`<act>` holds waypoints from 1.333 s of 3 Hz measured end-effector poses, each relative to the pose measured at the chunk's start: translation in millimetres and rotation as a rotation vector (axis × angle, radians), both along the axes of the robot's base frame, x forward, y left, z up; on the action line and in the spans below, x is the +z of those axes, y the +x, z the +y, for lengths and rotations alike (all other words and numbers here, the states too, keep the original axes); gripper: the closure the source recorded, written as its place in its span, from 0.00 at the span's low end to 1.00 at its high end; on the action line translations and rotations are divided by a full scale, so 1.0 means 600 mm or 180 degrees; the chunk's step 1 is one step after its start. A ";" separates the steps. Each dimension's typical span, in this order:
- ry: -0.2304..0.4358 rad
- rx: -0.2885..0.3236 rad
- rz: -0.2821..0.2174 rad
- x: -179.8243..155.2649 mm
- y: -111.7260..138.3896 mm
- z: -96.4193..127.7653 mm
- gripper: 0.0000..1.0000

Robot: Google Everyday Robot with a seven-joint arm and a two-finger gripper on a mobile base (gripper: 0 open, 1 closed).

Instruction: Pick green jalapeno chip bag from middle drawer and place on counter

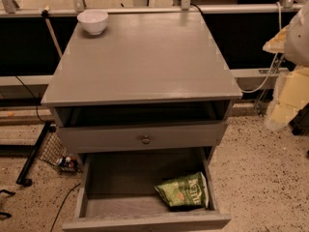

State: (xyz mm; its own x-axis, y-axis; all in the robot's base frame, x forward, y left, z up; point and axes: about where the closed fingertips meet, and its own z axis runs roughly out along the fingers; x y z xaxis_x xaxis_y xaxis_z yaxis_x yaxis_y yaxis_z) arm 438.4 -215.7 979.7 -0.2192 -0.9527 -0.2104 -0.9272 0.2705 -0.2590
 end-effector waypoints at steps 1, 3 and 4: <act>0.0030 -0.0015 -0.0027 0.000 -0.001 -0.001 0.00; 0.0415 0.0080 -0.0004 -0.094 0.008 0.000 0.00; 0.0638 0.0125 0.0043 -0.157 0.016 0.003 0.00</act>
Offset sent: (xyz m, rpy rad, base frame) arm 0.0057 -0.0079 -0.0803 0.1821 0.0054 0.0263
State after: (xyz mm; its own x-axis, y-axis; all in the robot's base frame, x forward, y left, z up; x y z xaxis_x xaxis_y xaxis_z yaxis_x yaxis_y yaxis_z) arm 448.0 -214.0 885.5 -0.1869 -0.8999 -0.3940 -0.9411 0.2791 -0.1910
